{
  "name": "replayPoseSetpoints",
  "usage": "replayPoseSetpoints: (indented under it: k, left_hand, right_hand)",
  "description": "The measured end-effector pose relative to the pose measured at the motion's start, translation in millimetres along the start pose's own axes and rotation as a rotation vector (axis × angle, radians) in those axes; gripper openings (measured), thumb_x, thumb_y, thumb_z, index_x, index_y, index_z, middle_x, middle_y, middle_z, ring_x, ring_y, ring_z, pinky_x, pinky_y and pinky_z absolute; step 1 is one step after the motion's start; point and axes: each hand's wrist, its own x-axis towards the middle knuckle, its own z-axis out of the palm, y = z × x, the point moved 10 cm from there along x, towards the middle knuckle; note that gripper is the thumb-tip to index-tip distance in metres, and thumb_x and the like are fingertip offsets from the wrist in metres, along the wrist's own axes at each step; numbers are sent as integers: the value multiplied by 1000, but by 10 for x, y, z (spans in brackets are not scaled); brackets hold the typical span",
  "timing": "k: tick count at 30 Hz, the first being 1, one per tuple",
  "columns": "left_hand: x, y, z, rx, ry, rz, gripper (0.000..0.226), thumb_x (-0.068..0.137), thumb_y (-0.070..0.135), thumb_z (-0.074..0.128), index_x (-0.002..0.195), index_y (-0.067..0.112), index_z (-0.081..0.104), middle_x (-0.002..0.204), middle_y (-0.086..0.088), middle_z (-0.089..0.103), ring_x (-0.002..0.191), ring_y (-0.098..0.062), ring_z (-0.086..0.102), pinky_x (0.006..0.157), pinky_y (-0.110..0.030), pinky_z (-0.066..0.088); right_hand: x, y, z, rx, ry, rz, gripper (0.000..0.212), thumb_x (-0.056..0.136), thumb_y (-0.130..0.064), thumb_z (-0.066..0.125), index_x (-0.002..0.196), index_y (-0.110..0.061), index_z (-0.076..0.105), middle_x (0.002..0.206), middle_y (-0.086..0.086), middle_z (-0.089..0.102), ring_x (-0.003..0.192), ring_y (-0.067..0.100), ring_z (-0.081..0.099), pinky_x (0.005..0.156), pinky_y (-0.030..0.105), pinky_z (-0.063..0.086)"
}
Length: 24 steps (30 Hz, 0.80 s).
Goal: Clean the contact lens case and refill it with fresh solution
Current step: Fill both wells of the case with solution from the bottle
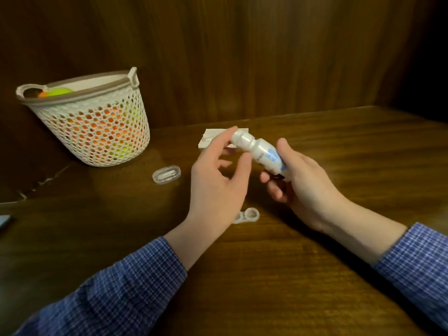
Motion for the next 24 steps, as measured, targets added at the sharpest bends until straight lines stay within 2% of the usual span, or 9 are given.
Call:
replayPoseSetpoints:
  k: [3,5,7,11,16,19,22,24]
  left_hand:
    - [37,-63,-24,-75,-9,-57,48,99,23,63,145,30,51,129,15,64,114,-4,64,84,-27,62]
    - [21,-72,34,-104,-54,-74,44,99,25,62,141,32,53,123,20,64,114,-2,64,87,-31,62]
    - [2,-93,93,-145,-93,-105,46,99,24,63,141,38,50,120,21,65,115,-1,65,88,-35,63]
    - [12,-83,76,-186,-119,-93,47,99,24,64,141,36,50,124,6,70,116,-10,67,87,-41,63]
    - [-14,-52,55,-212,-132,-60,45,97,17,66,138,28,53,118,3,72,108,-14,72,85,-45,63]
    - [-17,-50,74,-189,-144,-50,46,98,17,66,140,27,51,116,1,72,106,-16,72,84,-44,63]
    - [-23,-42,81,-173,-149,-48,47,97,17,67,141,25,51,117,2,71,107,-15,72,85,-45,63]
    - [-34,-31,72,-177,-142,-42,46,96,17,68,139,22,52,116,1,72,108,-16,72,85,-46,63]
  right_hand:
    - [-79,-109,131,-307,-61,-161,38,99,-58,53,90,-24,66,64,-3,64,54,6,55,48,15,43]
    - [-130,-107,259,-386,-123,-211,35,98,-54,54,83,-24,62,63,-2,63,55,8,55,50,16,44]
    - [-149,-111,305,-411,-145,-240,34,97,-51,53,84,-20,60,65,-1,61,59,13,55,51,19,44]
    - [-164,-190,300,-478,-148,-335,32,102,-43,53,85,-17,60,65,-8,58,60,9,54,53,19,44]
    - [-160,-174,246,-618,-117,-358,28,91,-47,70,96,-20,63,71,-7,63,59,2,53,54,19,44]
    - [-167,-192,267,-720,-122,-392,28,95,-44,66,99,-17,63,77,-3,65,60,4,52,54,21,45]
    - [-175,-211,263,-779,-93,-419,33,94,-51,62,102,-20,64,84,-1,69,67,13,59,61,32,51]
    - [-188,-209,258,-792,-91,-433,31,94,-52,61,102,-22,63,84,-3,68,69,13,60,61,29,52]
